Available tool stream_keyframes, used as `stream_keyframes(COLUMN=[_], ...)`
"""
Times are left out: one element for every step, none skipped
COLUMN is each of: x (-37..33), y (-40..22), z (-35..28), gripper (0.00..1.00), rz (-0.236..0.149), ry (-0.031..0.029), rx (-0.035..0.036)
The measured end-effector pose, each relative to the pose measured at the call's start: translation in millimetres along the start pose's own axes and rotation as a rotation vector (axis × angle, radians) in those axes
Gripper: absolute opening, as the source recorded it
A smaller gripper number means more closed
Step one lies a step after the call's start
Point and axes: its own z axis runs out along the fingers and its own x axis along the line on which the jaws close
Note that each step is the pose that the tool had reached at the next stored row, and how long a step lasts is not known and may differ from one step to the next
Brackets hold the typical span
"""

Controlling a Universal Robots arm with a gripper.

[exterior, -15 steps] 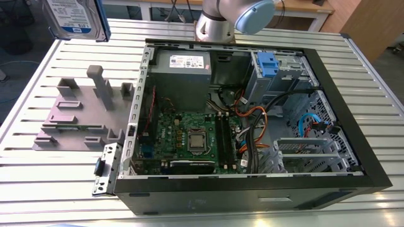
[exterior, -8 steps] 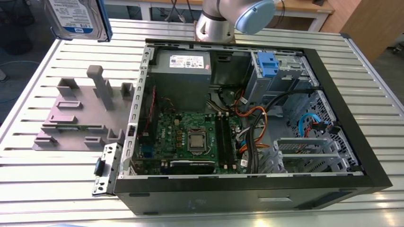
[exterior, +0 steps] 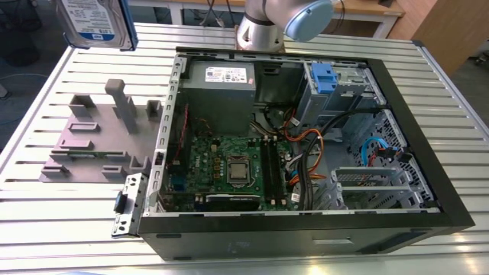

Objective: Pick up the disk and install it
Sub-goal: 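Pick up the disk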

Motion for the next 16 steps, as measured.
stream_keyframes(x=[0.0, -0.1, -0.1, -0.1, -0.1, -0.1, -0.1, -0.1, -0.2, -0.2, -0.2, -0.2, -0.2, -0.2, -0.2, -0.3], y=[-1.5, -1.9, -2.3, -2.8, -3.2, -3.7, -4.2, -4.6, -5.0, -5.5, -5.9, -6.4, -6.8, -7.2, -7.7, -8.0], z=[-0.1, -0.1, -0.1, -0.1, -0.1, -0.1, -0.1, -0.1, -0.2, -0.2, -0.2, -0.2, -0.2, -0.2, -0.3, -0.3], gripper=[0.37, 0.37, 0.37, 0.37, 0.37, 0.37, 0.37, 0.37, 0.37, 0.37, 0.37, 0.37, 0.37, 0.37, 0.37, 0.37], rz=[0.000, 0.000, 0.000, 0.000, 0.000, 0.000, 0.000, 0.000, 0.000, 0.000, 0.000, 0.000, 0.000, 0.000, 0.000, 0.000], ry=[0.0000, 0.0000, 0.0000, 0.0000, 0.0000, 0.0000, 0.0000, 0.0000, 0.0000, 0.0000, 0.0000, 0.0000, 0.0000, 0.0001, 0.0001, 0.0001], rx=[0.0000, 0.0000, 0.0000, 0.0000, 0.0000, 0.0000, 0.0000, 0.0000, -0.0001, 0.0000, 0.0000, -0.0001, 0.0000, 0.0000, -0.0001, -0.0001])
